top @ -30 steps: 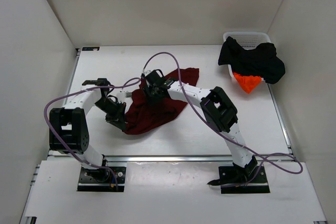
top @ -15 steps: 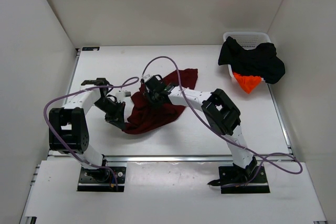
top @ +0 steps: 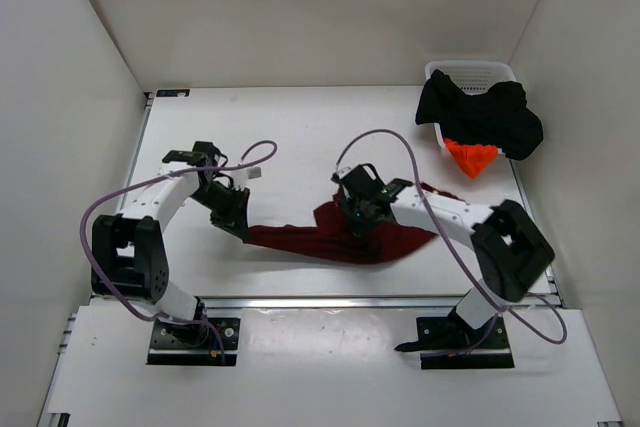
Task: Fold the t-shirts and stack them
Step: Flatten out the tshirt
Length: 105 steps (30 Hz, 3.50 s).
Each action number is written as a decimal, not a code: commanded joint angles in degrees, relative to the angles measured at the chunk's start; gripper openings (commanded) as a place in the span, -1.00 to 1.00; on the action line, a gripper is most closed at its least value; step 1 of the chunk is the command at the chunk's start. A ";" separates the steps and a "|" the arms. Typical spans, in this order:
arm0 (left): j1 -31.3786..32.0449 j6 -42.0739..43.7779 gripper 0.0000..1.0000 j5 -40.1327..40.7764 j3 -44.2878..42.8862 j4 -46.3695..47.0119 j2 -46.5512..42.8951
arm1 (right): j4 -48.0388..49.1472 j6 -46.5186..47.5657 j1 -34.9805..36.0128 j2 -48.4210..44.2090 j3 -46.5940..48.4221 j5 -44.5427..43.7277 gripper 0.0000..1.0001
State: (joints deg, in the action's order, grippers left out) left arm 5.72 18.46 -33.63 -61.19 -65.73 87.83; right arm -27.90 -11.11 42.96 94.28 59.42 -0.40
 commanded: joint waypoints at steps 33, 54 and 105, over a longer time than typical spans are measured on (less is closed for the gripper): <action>9.66 -4.04 -1.00 -1.09 7.05 5.18 -6.62 | -22.02 -11.21 9.68 2.22 13.97 -9.36 0.07; 9.14 -3.78 -1.00 -1.53 6.52 5.18 -5.83 | -17.27 -7.43 11.62 9.25 10.89 -6.27 0.01; -3.16 -1.93 -1.00 17.46 4.06 7.73 -16.29 | -17.80 -22.47 -22.81 -50.44 -23.56 -1.71 0.32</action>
State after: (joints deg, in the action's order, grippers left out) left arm 2.98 16.03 -16.43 -56.93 -58.46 74.24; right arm -45.91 -36.93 23.86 41.80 30.87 -0.97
